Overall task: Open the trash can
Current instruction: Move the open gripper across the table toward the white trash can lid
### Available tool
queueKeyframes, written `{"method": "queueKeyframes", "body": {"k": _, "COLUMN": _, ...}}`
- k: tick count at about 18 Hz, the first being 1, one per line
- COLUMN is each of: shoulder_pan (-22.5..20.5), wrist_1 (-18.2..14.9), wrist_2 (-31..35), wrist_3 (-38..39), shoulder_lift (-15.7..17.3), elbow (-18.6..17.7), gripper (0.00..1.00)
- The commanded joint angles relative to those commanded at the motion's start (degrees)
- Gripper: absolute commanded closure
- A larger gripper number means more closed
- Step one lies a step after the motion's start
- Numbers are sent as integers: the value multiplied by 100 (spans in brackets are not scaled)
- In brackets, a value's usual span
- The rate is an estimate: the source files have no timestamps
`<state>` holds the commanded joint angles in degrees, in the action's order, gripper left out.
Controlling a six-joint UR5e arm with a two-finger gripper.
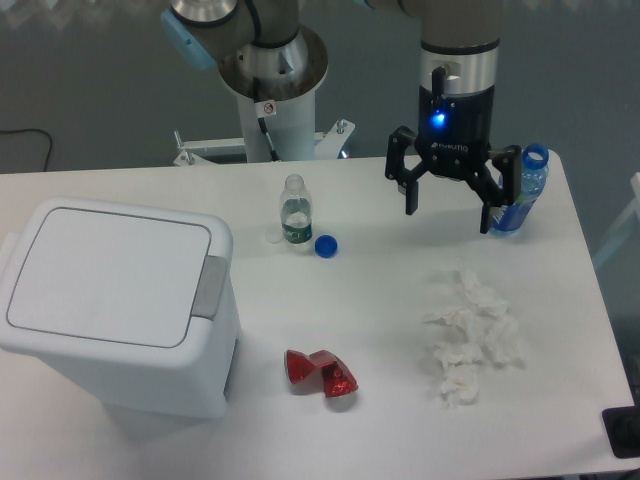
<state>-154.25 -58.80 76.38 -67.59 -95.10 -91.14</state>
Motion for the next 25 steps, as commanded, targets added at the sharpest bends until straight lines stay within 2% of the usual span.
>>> {"method": "queueKeyframes", "body": {"k": 6, "shoulder_pan": 17, "wrist_1": -26, "wrist_2": 44, "wrist_3": 78, "shoulder_lift": 79, "elbow": 0, "gripper": 0}}
{"method": "queueKeyframes", "body": {"k": 10, "shoulder_pan": 140, "wrist_1": 0, "wrist_2": 0, "wrist_3": 755, "shoulder_lift": 62, "elbow": 26, "gripper": 0}}
{"method": "queueKeyframes", "body": {"k": 15, "shoulder_pan": 184, "wrist_1": 0, "wrist_2": -9, "wrist_3": 1062, "shoulder_lift": 27, "elbow": 210, "gripper": 0}}
{"method": "queueKeyframes", "body": {"k": 20, "shoulder_pan": 623, "wrist_1": 35, "wrist_2": -9, "wrist_3": 2107, "shoulder_lift": -193, "elbow": 588, "gripper": 0}}
{"method": "queueKeyframes", "body": {"k": 25, "shoulder_pan": 966, "wrist_1": 184, "wrist_2": -114, "wrist_3": 2881, "shoulder_lift": -211, "elbow": 659, "gripper": 0}}
